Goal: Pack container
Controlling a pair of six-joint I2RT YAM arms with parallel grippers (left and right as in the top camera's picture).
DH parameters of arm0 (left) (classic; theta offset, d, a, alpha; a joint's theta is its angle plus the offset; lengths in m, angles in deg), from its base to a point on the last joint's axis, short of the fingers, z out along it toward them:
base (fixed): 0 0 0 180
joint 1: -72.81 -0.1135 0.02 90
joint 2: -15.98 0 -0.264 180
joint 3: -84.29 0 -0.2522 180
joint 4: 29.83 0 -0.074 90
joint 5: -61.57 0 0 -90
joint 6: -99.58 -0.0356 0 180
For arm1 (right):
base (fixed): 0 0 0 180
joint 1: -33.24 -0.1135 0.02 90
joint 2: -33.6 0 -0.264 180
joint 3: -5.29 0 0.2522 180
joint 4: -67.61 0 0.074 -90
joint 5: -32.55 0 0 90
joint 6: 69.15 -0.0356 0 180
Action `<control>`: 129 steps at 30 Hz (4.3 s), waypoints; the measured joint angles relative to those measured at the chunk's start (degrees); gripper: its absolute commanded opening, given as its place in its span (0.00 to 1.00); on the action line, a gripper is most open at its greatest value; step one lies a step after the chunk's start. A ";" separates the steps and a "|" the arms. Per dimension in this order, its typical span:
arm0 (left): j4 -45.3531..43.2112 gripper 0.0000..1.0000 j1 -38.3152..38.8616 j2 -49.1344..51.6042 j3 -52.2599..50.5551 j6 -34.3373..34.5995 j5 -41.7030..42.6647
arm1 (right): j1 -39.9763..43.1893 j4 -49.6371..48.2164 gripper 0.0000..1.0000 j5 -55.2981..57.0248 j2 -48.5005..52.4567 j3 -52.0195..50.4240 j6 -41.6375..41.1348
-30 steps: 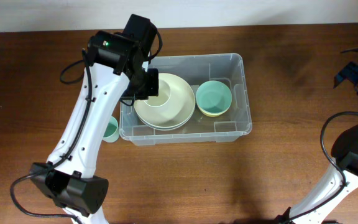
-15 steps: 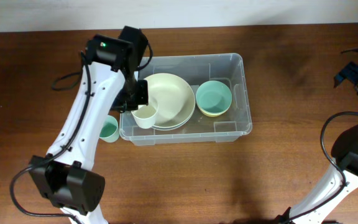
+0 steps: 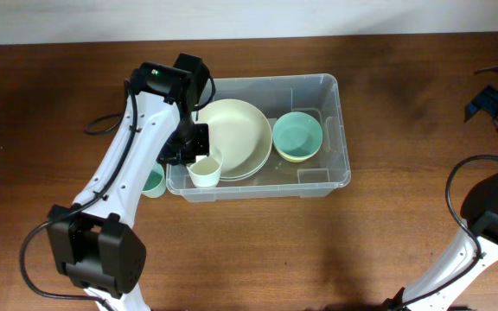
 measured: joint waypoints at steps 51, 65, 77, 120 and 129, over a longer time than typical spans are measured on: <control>-4.50 0.01 -3.76 0.02 -3.39 -1.60 2.16 | 0.00 -0.02 0.99 0.00 0.00 0.00 0.02; -12.50 0.01 -3.76 0.00 -3.43 -3.26 2.64 | 0.00 0.00 0.99 0.00 0.00 0.00 0.02; -22.29 0.01 -3.58 0.02 -1.73 -10.19 13.77 | 0.00 -0.02 0.99 0.00 0.00 0.00 0.00; -30.88 0.01 17.22 6.14 -0.02 -16.94 12.98 | 0.00 -0.02 0.99 0.00 0.00 0.00 0.02; -28.83 0.01 17.27 7.52 -0.02 -16.94 13.00 | 0.00 0.00 0.99 0.00 0.00 0.00 0.00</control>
